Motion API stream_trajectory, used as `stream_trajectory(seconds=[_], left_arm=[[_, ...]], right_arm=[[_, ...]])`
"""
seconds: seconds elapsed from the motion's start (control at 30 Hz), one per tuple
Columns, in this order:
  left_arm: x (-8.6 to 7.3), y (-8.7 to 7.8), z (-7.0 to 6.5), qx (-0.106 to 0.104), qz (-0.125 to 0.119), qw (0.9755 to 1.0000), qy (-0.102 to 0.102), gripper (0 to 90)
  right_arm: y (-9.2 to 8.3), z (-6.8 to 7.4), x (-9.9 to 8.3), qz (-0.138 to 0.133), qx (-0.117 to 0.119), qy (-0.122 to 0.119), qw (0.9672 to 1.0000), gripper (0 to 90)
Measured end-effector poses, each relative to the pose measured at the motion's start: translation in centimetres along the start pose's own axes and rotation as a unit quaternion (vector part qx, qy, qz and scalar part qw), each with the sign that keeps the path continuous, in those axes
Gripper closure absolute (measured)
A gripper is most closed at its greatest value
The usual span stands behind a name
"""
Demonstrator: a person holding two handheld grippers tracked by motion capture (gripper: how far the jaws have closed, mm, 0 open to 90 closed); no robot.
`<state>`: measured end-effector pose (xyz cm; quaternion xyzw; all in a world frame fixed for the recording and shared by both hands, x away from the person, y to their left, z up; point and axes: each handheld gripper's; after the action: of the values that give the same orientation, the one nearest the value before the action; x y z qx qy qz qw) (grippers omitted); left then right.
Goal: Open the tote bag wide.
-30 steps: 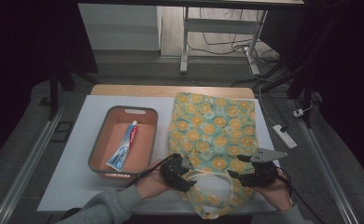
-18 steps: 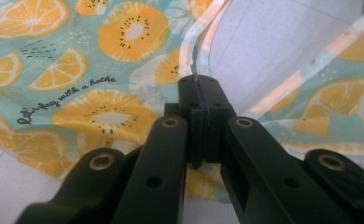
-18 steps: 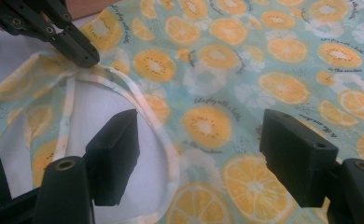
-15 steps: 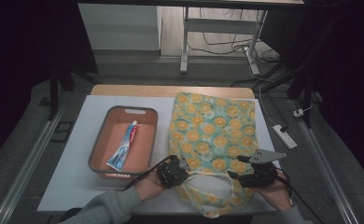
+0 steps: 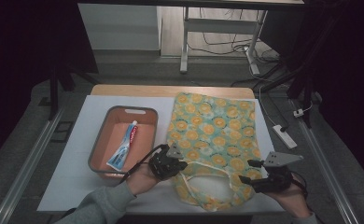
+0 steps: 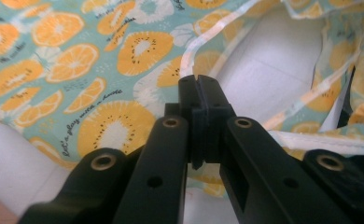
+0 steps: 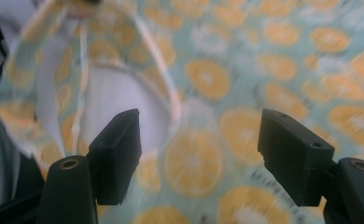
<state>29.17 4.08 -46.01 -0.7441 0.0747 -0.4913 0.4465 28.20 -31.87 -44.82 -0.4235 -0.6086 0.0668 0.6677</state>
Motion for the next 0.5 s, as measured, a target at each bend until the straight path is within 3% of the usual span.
stream_trajectory(seconds=[0.07, 0.2, 0.3, 0.33, 0.37, 0.43, 0.47, 0.5], left_arm=[[0.1, -0.4, 0.2, -0.001, -0.009, 1.0, -0.004, 89.2], [0.3, -1.0, 0.4, -0.006, -0.018, 0.9998, -0.004, 89.2], [0.4, -1.2, 0.4, -0.007, -0.024, 0.9997, -0.006, 89.2], [0.4, -1.2, 0.4, -0.008, -0.024, 0.9997, -0.006, 89.2], [0.4, -1.2, 0.5, -0.008, -0.024, 0.9997, -0.006, 89.2], [0.4, -1.3, 0.5, -0.009, -0.025, 0.9996, -0.006, 89.2], [0.4, -1.3, 0.5, -0.009, -0.026, 0.9996, -0.006, 89.2], [0.4, -1.3, 0.5, -0.009, -0.026, 0.9996, -0.006, 89.3]], right_arm=[[1.3, 0.3, -0.7, 0.029, 0.014, 0.001, 0.9995, 29.6], [2.8, 0.5, -0.9, 0.04, 0.021, 0.01, 0.9989, 27.9], [4.6, 1.0, -0.5, 0.071, 0.009, -0.004, 0.9974, 25.9], [5.5, 1.1, -0.3, 0.086, -0.008, -0.007, 0.9962, 26.3], [5.5, 1.1, -0.3, 0.086, -0.008, -0.007, 0.9962, 26.3], [6.4, 0.6, -0.3, 0.092, -0.02, 0.005, 0.9956, 34.6], [6.4, 0.6, -0.3, 0.092, -0.02, 0.005, 0.9956, 34.6], [6.9, 0.5, -0.5, 0.099, -0.016, 0.004, 0.9949, 41.5]])
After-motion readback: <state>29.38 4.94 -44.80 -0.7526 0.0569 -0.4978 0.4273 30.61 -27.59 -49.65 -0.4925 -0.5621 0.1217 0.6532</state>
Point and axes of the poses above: each handheld gripper's, and its own axes: y roughly forward along the jaws, x roughly out of its top, z roughly to its left, and after that the axes turned 7 degrees about -y, right-handed
